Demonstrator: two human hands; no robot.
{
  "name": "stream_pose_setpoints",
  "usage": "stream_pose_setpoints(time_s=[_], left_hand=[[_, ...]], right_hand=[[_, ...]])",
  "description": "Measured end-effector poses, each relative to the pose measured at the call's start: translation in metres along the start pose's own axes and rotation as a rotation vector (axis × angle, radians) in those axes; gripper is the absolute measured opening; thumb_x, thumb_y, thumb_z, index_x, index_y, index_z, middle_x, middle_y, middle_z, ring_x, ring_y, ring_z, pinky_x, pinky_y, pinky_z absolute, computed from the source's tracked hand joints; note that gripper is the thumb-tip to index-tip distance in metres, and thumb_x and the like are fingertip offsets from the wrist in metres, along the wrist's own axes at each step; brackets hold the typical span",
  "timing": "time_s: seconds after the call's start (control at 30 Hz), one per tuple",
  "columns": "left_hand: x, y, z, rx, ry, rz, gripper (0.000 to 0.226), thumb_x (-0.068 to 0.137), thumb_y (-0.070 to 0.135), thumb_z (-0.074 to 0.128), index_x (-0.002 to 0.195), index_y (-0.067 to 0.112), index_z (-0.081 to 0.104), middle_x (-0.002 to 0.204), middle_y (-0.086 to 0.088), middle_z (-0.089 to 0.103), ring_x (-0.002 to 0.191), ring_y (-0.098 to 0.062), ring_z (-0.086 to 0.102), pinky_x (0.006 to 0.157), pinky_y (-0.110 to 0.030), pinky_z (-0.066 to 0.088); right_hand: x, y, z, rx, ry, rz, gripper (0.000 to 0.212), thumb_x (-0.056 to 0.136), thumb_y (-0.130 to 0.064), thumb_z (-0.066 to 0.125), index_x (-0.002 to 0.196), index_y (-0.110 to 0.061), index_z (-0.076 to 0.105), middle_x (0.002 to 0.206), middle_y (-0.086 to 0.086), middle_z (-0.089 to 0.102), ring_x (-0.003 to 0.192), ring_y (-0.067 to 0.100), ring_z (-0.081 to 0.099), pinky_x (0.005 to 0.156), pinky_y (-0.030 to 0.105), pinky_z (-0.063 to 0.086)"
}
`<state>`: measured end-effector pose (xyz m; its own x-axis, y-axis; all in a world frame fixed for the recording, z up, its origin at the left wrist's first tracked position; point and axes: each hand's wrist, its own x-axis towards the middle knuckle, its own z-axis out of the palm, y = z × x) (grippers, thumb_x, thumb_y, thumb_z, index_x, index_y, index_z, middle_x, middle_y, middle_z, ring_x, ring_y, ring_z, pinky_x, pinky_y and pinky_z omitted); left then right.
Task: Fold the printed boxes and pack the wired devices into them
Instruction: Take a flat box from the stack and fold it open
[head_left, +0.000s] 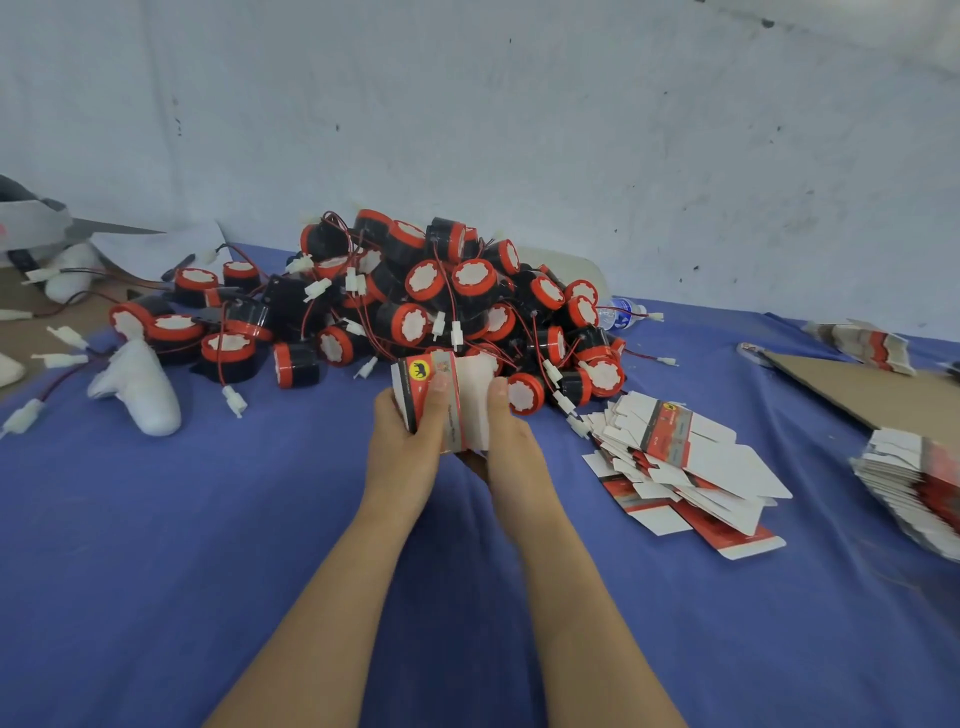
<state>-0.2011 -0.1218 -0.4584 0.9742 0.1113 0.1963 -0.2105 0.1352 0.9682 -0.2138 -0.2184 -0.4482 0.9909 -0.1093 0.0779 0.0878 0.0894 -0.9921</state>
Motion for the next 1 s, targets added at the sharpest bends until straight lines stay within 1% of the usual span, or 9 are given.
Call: stream_pose_setpoints(time_s=[0.1, 0.17, 0.23, 0.37, 0.47, 0.63, 0.8, 0.9, 1.0], left_hand=[[0.002, 0.006, -0.006, -0.071, -0.122, -0.110, 0.058, 0.063, 0.075, 0.050, 0.102, 0.033, 0.060, 0.104, 0.006, 0.069, 0.098, -0.011, 0.066, 0.080, -0.030, 0.055], [0.000, 0.007, -0.006, -0.076, -0.189, -0.143, 0.062, 0.062, 0.075, 0.051, 0.107, 0.034, 0.061, 0.108, 0.003, 0.069, 0.101, -0.013, 0.066, 0.082, -0.032, 0.056], [-0.003, 0.008, -0.004, -0.078, -0.231, -0.137, 0.067, 0.064, 0.075, 0.051, 0.114, 0.032, 0.062, 0.112, 0.002, 0.069, 0.105, -0.015, 0.066, 0.089, -0.037, 0.055], [-0.007, 0.013, -0.002, -0.132, -0.339, -0.172, 0.074, 0.062, 0.076, 0.050, 0.118, 0.029, 0.064, 0.112, -0.001, 0.071, 0.100, -0.015, 0.069, 0.083, -0.034, 0.056], [-0.007, 0.015, -0.004, -0.252, -0.434, -0.260, 0.064, 0.071, 0.075, 0.039, 0.104, 0.033, 0.074, 0.109, -0.001, 0.073, 0.092, -0.013, 0.069, 0.077, -0.031, 0.056], [-0.005, 0.013, -0.008, -0.383, -0.488, -0.335, 0.062, 0.078, 0.072, 0.031, 0.094, 0.034, 0.078, 0.102, -0.003, 0.074, 0.083, -0.013, 0.069, 0.074, -0.031, 0.053], [-0.006, 0.012, -0.002, -0.443, -0.377, -0.296, 0.063, 0.084, 0.070, 0.033, 0.108, 0.027, 0.072, 0.107, -0.004, 0.073, 0.086, -0.016, 0.071, 0.068, -0.027, 0.057], [0.000, 0.004, 0.002, -0.380, -0.115, -0.175, 0.066, 0.087, 0.067, 0.030, 0.138, 0.027, 0.043, 0.129, 0.000, 0.062, 0.113, -0.018, 0.063, 0.089, -0.036, 0.055], [-0.002, -0.002, 0.009, 0.005, -0.127, 0.032, 0.067, 0.095, 0.050, 0.040, 0.153, 0.028, 0.012, 0.152, 0.001, 0.034, 0.136, -0.014, 0.040, 0.111, -0.035, 0.038]], right_hand=[[-0.001, -0.010, -0.020, 0.302, -0.004, 0.057, 0.030, 0.088, -0.046, 0.055, 0.095, -0.021, 0.071, 0.102, 0.005, 0.074, 0.099, 0.018, 0.069, 0.078, 0.031, 0.057], [-0.003, -0.010, -0.024, 0.315, -0.007, 0.084, 0.035, 0.079, -0.045, 0.061, 0.101, -0.019, 0.070, 0.107, 0.007, 0.073, 0.104, 0.021, 0.067, 0.083, 0.035, 0.055], [-0.001, -0.007, -0.027, 0.300, 0.042, 0.106, 0.029, 0.090, -0.039, 0.057, 0.102, -0.015, 0.068, 0.103, 0.008, 0.073, 0.099, 0.022, 0.069, 0.085, 0.037, 0.054], [0.002, -0.003, -0.029, 0.048, 0.251, 0.117, 0.034, 0.099, -0.041, 0.047, 0.082, -0.018, 0.065, 0.079, 0.001, 0.071, 0.073, 0.015, 0.068, 0.070, 0.031, 0.057], [0.004, -0.001, -0.019, -0.084, 0.302, 0.199, 0.054, 0.100, -0.048, 0.036, 0.059, -0.016, 0.051, 0.044, -0.004, 0.044, 0.034, 0.007, 0.038, 0.035, 0.016, 0.031], [0.010, 0.003, -0.012, -0.128, 0.182, 0.471, 0.052, 0.102, -0.036, 0.038, 0.055, -0.015, 0.030, 0.028, -0.004, 0.026, 0.021, 0.008, 0.023, 0.035, 0.010, 0.017], [0.008, 0.006, -0.011, 0.205, 0.350, 0.286, 0.044, 0.096, -0.050, 0.047, 0.073, -0.012, 0.049, 0.048, -0.002, 0.048, 0.037, 0.009, 0.040, 0.037, 0.017, 0.033], [0.007, 0.001, -0.010, 0.376, 0.259, 0.209, 0.035, 0.093, -0.055, 0.048, 0.086, -0.021, 0.055, 0.080, 0.001, 0.071, 0.071, 0.014, 0.069, 0.059, 0.026, 0.054], [0.004, 0.003, 0.001, 0.172, 0.098, 0.123, 0.030, 0.097, -0.043, 0.048, 0.103, -0.019, 0.067, 0.095, 0.002, 0.074, 0.092, 0.017, 0.070, 0.084, 0.038, 0.057]])
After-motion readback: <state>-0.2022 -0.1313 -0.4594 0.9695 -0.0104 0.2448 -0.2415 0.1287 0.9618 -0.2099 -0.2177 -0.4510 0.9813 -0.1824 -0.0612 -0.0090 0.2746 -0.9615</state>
